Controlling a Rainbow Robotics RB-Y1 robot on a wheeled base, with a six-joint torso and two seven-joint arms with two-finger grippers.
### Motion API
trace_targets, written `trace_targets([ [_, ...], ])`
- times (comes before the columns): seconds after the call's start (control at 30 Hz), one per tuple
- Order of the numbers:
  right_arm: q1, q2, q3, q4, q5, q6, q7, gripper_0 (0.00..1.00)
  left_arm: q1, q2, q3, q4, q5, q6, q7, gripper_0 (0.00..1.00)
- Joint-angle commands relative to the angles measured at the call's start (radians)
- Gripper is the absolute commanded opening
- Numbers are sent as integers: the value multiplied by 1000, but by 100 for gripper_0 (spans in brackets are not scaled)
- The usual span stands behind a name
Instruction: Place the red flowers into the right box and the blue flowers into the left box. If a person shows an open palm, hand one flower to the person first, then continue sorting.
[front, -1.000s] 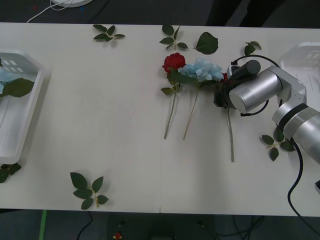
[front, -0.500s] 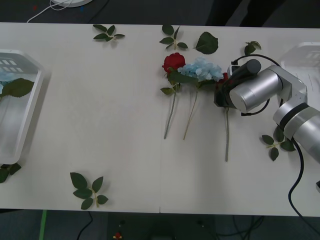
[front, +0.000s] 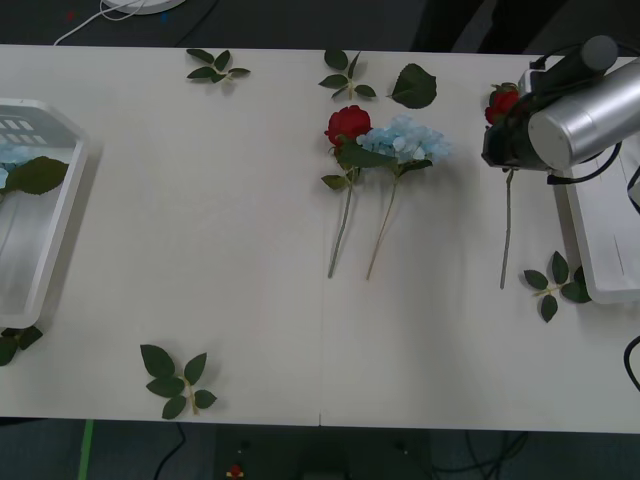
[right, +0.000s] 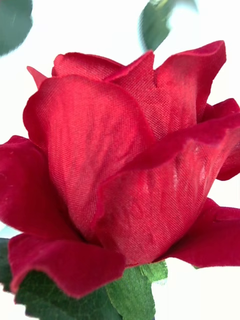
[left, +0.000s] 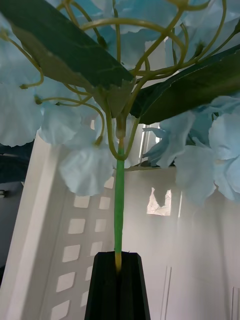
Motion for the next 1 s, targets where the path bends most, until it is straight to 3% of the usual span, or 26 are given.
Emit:
trace_targets([
  [0.03, 72, -89, -134, -121, -9, -2, 109, 0, 18, 55, -40, 13, 0, -31, -29, 0],
  [0.2, 247, -122, -335, -289, -130, -149, 198, 0, 13, 55, -53, 12, 5, -31, -25, 0],
  [0.33, 336, -129, -421, -388, -221, -272, 246, 0, 10, 55, -59, 10, -6, -31, -31, 4],
  [0.37, 354, -129, -441, -412, -242, -307, 258, 0, 10, 55, -60, 6, -9, -31, -40, 28],
  [0.4, 373, -129, -461, -437, -264, -345, 275, 0, 10, 55, -62, 3, -12, -31, -68, 75],
  [0.43, 384, -129, -475, -452, -278, -373, 287, 0, 10, 55, -62, 0, -12, -31, -80, 97],
  [0.67, 405, -129, -498, -478, -337, -603, 373, 0, 8, 55, -65, -2, -10, -34, -91, 100],
  [1.0, 407, -129, -541, -478, -322, -642, 396, 0, 5, 55, -69, -4, -21, -33, -97, 100],
])
